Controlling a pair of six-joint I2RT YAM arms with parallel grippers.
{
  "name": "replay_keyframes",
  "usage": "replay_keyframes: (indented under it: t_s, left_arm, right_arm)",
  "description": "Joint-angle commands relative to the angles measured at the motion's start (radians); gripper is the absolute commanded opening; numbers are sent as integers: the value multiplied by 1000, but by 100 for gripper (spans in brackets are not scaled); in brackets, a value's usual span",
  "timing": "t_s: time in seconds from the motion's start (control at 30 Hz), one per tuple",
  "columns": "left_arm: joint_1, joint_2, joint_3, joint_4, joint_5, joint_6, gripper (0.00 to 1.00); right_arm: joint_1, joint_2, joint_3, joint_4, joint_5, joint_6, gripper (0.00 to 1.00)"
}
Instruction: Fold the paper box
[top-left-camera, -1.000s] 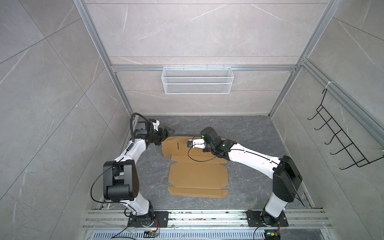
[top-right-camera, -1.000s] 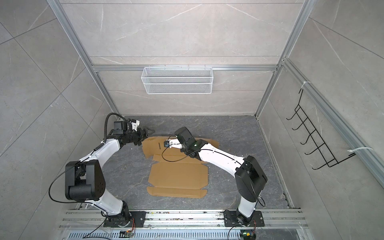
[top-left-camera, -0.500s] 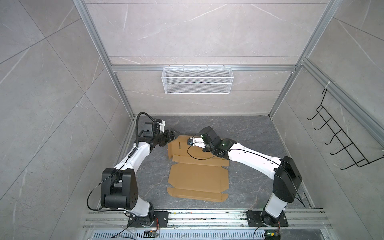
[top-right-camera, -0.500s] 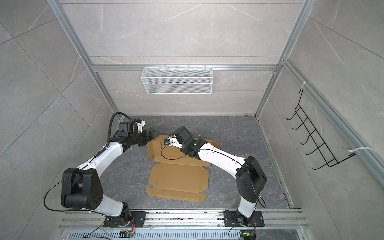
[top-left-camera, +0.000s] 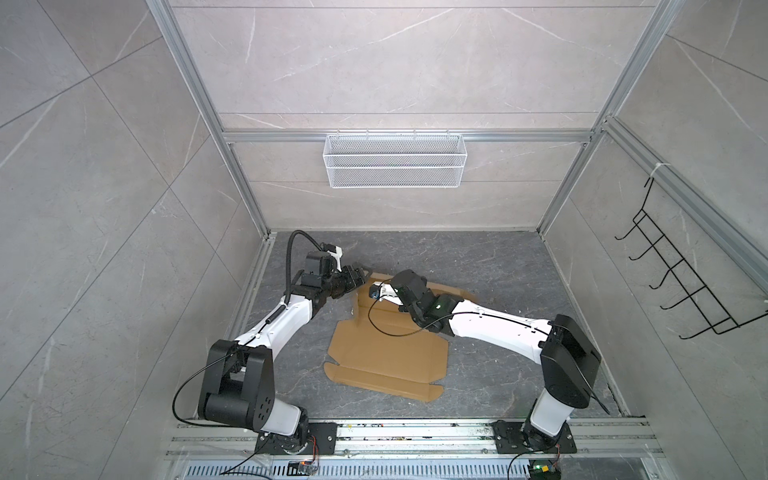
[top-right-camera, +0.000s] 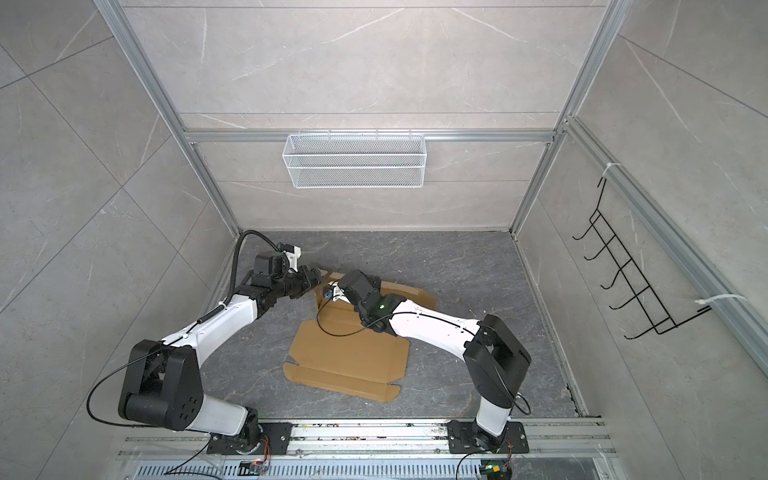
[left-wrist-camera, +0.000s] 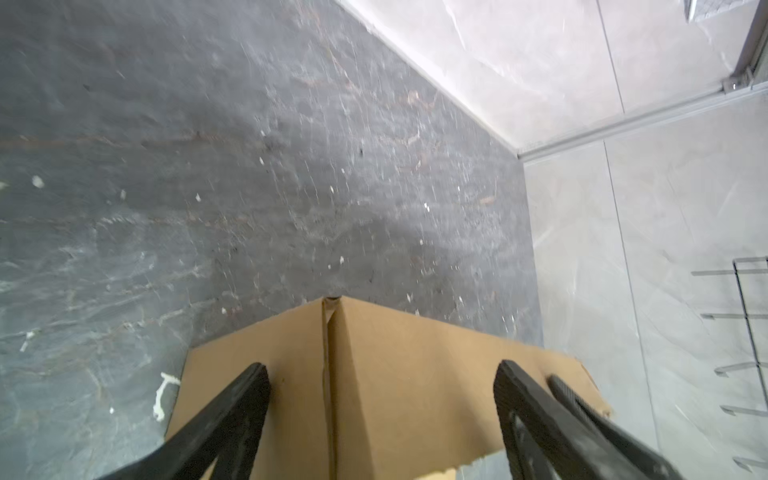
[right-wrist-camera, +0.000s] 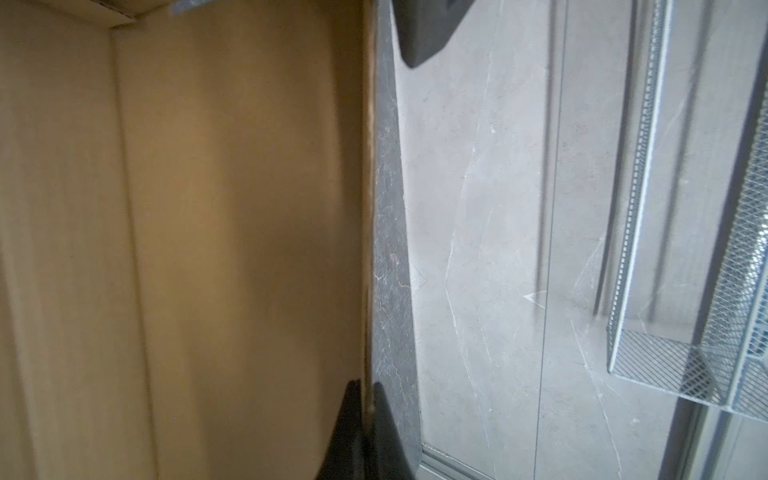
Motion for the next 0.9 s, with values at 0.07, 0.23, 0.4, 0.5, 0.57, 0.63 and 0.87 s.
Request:
replay_keyframes:
  t_s: [0.07,0.23,0.4,0.5,0.57,0.63,0.87]
  left_arm:
    - [-33,-71,-58,68,-28,-82,87]
    - [-30,-104,-47,21,-38,-67,87]
    - [-29,-102,-62,6,-32,-66,87]
    - [-22,-117,-80,-6,-36,-65,85]
    - [-9,-130,-90,-12,-37,-63,85]
    - [-5,-139,-100,-11,-37,-63,85]
    - [29,-144,-121,-9,-30,-70,85]
  right_arm:
    - [47,10,-115,341,45,-76,0]
    - [61,28,-216,573,75,-214,0]
    - [83,80,-256,779,119,-338,0]
    - [98,125,-285,913,140,-440,0]
    - [107,161,-307,1036,149,-527,0]
    - [114,195,-319,1141,157,-599,0]
    - [131,233,-337,1187,137,-666,0]
